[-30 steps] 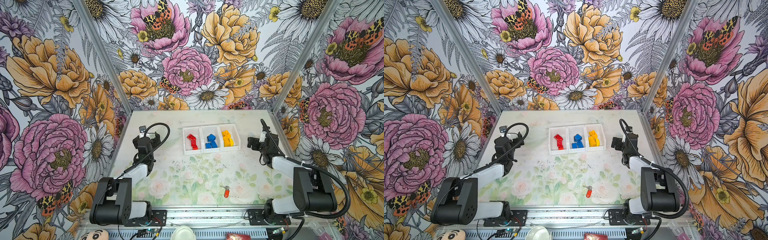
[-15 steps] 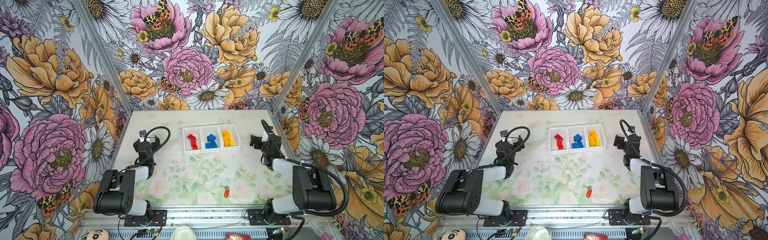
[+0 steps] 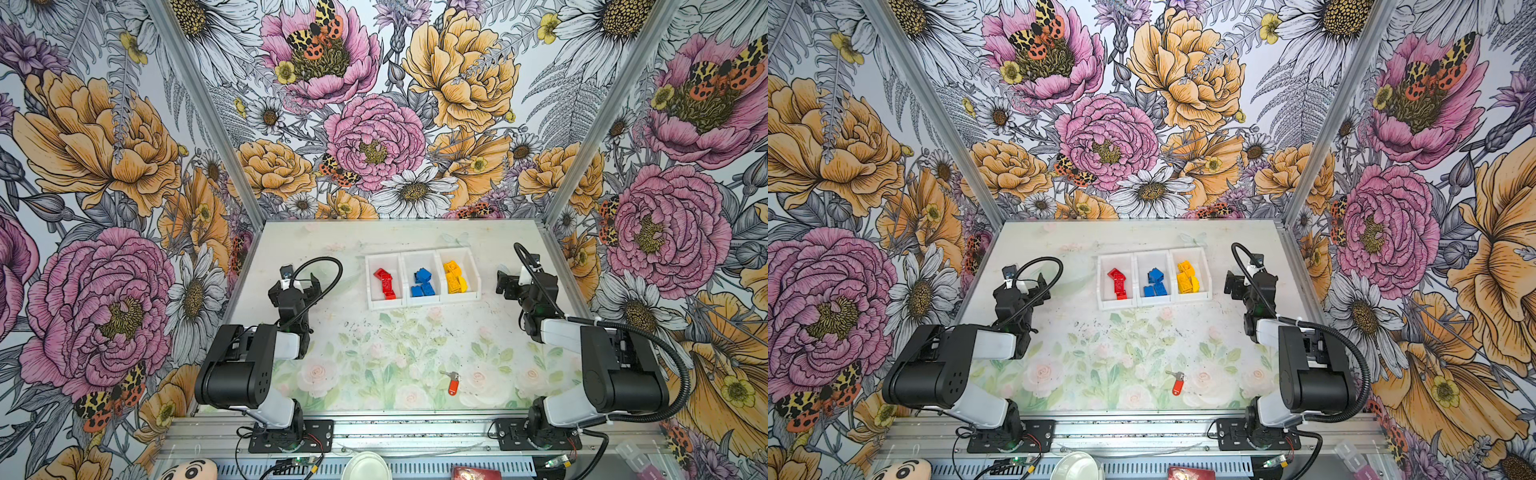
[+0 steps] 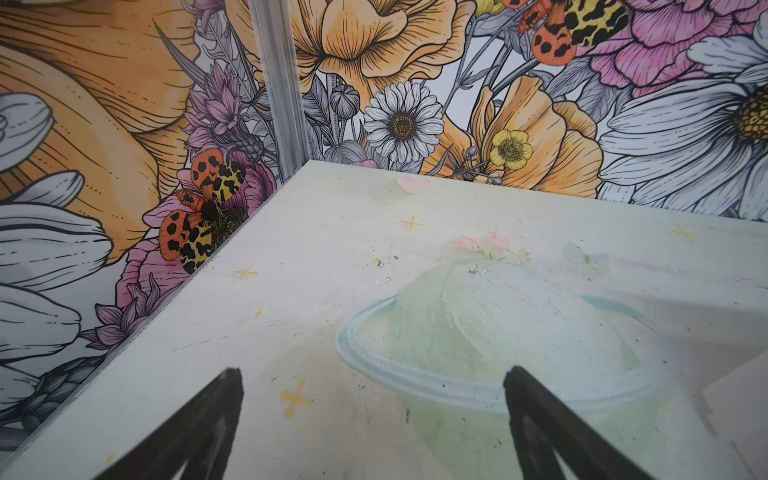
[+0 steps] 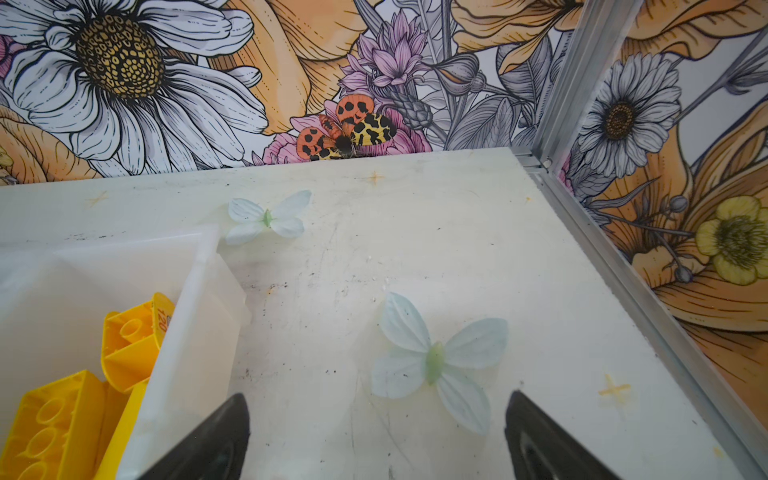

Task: Sort the legos into containers by color
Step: Reset both arms

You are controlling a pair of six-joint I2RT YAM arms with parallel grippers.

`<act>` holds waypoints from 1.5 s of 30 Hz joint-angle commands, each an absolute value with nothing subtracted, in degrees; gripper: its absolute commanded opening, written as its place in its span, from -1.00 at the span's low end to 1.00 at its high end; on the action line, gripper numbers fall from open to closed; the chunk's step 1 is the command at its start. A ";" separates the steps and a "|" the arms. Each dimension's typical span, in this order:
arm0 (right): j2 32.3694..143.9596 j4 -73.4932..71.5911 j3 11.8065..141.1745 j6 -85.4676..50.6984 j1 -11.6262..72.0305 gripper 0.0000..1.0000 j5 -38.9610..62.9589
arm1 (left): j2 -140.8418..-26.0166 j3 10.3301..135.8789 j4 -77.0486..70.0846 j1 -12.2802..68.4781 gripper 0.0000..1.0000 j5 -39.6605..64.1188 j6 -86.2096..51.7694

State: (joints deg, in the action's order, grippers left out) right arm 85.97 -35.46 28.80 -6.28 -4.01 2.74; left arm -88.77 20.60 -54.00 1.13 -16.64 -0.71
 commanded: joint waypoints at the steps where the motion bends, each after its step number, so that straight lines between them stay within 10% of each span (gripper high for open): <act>1: 86.41 -40.01 27.16 -4.87 -3.44 0.93 2.12 | -88.77 19.61 -57.56 0.33 0.98 -15.12 -1.76; 45: 87.76 -58.64 17.67 -3.82 -0.39 0.99 -5.89 | -89.29 19.93 -58.07 3.54 0.98 -18.74 1.11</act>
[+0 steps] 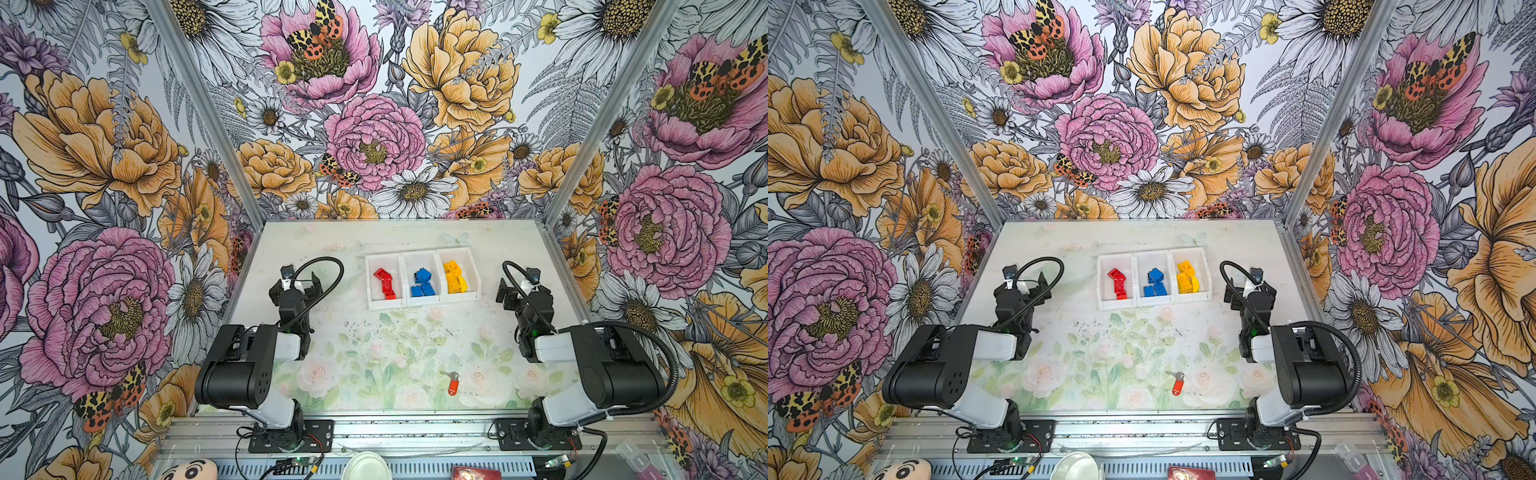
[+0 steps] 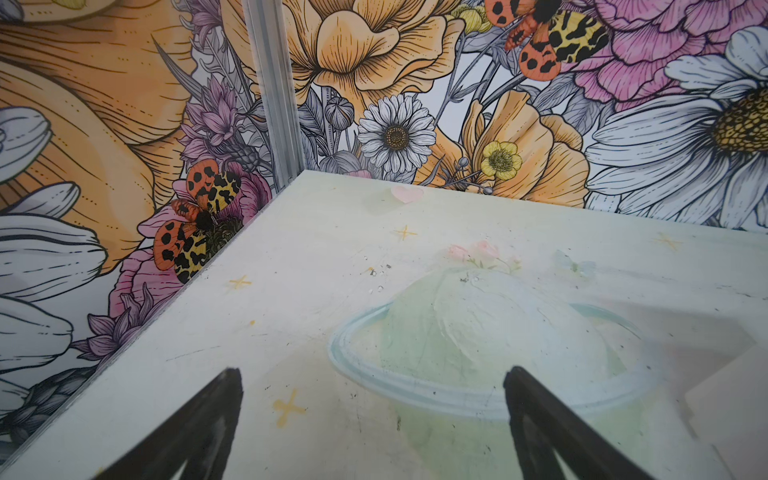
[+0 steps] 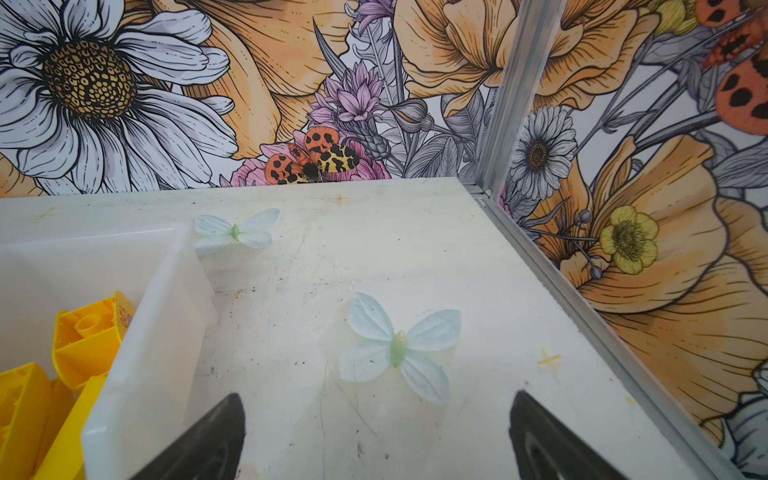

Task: Sort the legos into containers by color
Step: Reset both arms

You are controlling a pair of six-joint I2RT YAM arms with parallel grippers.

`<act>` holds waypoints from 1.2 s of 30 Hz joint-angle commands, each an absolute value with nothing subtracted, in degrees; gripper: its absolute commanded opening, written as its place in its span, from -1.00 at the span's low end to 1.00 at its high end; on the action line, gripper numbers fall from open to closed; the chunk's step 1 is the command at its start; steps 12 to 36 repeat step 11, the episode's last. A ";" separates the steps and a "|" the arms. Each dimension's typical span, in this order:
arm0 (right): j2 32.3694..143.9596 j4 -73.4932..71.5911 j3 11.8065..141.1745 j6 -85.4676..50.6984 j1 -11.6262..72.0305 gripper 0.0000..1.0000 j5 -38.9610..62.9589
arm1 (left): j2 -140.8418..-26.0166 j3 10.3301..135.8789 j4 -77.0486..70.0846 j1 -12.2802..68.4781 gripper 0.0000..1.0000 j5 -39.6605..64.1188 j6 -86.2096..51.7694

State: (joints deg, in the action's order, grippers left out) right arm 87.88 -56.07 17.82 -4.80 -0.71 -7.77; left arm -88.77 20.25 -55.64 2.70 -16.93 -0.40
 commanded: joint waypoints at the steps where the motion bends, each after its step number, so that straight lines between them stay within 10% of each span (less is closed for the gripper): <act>1: 87.73 -58.33 17.83 -3.52 -0.44 0.99 -5.15 | -89.37 19.67 -58.73 3.95 0.97 -19.33 1.46; 36: 87.72 -54.49 19.81 -2.27 0.83 0.99 -5.75 | -89.47 19.50 -59.17 4.20 0.98 -19.70 1.68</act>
